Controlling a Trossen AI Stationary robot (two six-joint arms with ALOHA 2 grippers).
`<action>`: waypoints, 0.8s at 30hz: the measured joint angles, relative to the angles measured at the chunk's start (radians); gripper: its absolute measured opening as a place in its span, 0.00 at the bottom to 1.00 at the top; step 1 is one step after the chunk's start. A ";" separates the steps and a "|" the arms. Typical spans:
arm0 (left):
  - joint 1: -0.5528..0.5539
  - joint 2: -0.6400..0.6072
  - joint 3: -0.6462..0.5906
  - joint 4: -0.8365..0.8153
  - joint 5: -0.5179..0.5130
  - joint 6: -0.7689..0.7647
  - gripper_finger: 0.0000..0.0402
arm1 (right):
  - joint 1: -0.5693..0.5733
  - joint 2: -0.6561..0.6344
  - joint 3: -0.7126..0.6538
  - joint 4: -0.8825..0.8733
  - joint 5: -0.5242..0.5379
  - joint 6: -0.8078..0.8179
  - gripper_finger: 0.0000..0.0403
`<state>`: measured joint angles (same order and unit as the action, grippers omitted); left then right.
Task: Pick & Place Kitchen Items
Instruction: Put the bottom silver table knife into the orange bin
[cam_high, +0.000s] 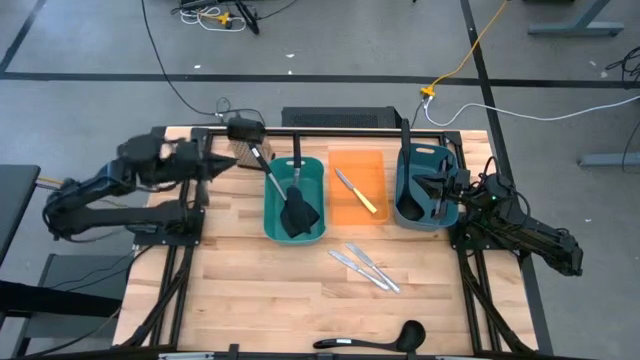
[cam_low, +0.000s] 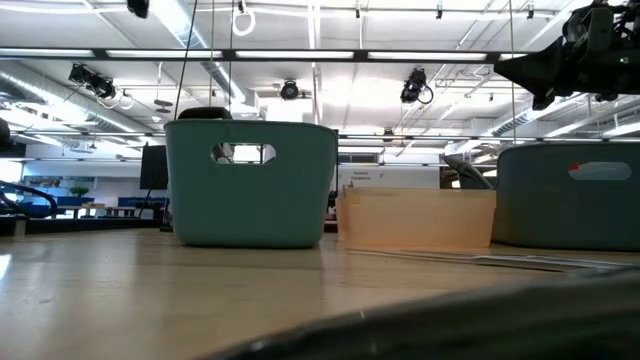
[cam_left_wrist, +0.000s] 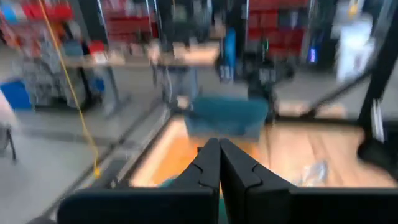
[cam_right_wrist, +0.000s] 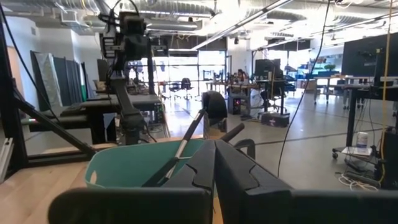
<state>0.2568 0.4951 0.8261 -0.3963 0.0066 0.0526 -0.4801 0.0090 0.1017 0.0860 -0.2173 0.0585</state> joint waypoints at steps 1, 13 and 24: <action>-0.001 -0.038 -0.042 0.038 0.002 -0.015 0.01 | 0.000 0.000 0.000 0.000 0.000 0.003 0.03; -0.008 -0.349 -0.420 0.264 -0.029 -0.042 0.00 | 0.000 0.000 0.000 0.000 0.000 0.004 0.03; -0.008 -0.425 -0.428 0.171 -0.141 0.007 0.00 | 0.000 0.000 0.000 -0.004 0.000 0.004 0.03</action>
<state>0.2485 0.0702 0.3981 -0.2253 -0.1344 0.0599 -0.4799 0.0090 0.1017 0.0822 -0.2173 0.0624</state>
